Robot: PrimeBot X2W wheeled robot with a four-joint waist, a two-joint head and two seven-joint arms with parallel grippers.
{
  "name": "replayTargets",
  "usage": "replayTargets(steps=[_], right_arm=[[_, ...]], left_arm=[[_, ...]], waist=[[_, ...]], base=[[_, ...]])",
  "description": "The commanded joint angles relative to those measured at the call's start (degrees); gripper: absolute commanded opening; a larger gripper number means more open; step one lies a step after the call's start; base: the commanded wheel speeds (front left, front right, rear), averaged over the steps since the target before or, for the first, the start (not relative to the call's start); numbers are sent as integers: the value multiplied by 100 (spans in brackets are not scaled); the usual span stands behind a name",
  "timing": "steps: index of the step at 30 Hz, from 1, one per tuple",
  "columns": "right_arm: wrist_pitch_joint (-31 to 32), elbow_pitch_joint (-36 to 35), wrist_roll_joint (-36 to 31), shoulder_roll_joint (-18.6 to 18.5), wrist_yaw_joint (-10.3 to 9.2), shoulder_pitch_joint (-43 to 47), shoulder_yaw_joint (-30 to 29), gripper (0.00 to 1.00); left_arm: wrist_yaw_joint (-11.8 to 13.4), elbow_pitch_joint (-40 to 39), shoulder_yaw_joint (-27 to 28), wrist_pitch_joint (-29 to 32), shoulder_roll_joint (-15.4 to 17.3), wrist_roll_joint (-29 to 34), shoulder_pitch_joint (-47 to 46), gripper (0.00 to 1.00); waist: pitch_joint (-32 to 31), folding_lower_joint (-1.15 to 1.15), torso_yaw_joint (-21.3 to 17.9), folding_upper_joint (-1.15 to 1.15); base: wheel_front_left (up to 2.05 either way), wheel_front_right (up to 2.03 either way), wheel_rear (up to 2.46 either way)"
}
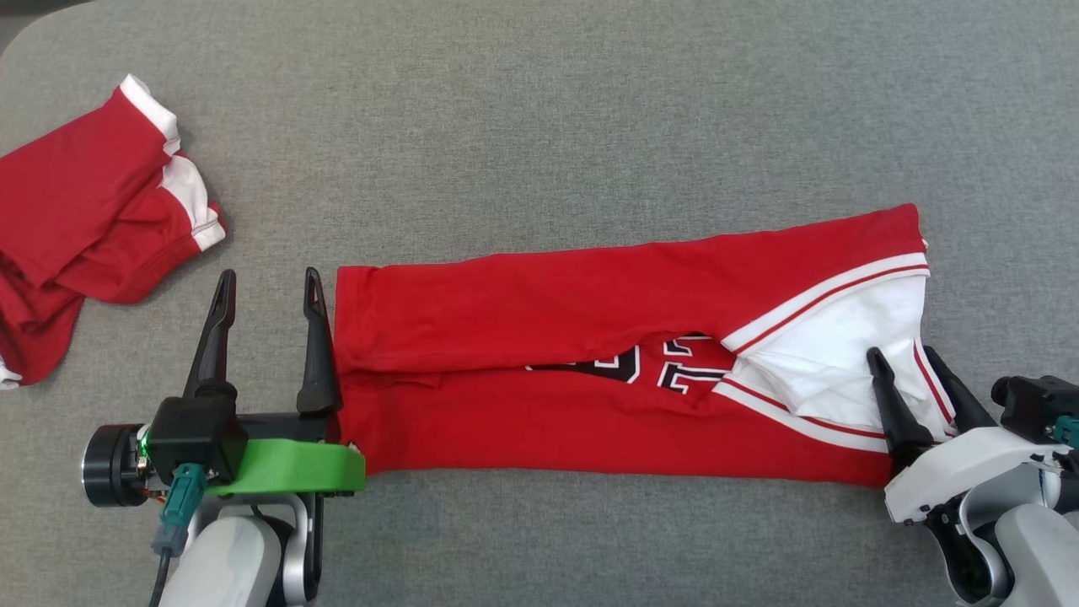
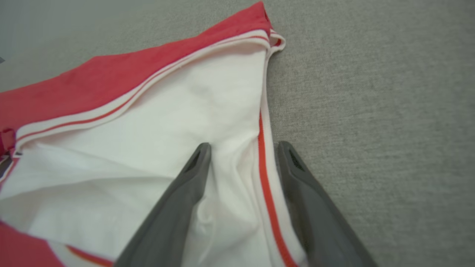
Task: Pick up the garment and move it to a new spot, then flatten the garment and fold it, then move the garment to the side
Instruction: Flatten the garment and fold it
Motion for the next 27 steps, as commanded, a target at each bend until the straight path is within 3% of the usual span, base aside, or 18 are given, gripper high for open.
replayTargets(steps=[1, 11, 20, 27], right_arm=[[25, 154, 110, -6, 1, 8, 165, 0], [-364, 129, 579, -498, -5, 82, 265, 0], [-455, 341, 794, -1034, -5, 346, -335, 0], [-84, -542, 490, -1280, -4, 134, -196, 0]], left_arm=[[-51, 24, 50, -18, -30, 57, -74, 100], [-213, 119, 360, -18, -218, 243, 174, 100], [-308, 144, 492, -18, -275, 349, 335, 100], [-374, 169, 529, -18, -302, 380, 412, 100]], waist=[[-1, 0, 29, 0], [-185, 0, -106, 0], [-359, 0, -299, 0], [-541, 0, -411, 0]], base=[[0, 0, 0], [0, 0, 0], [0, 0, 0], [0, 0, 0]])
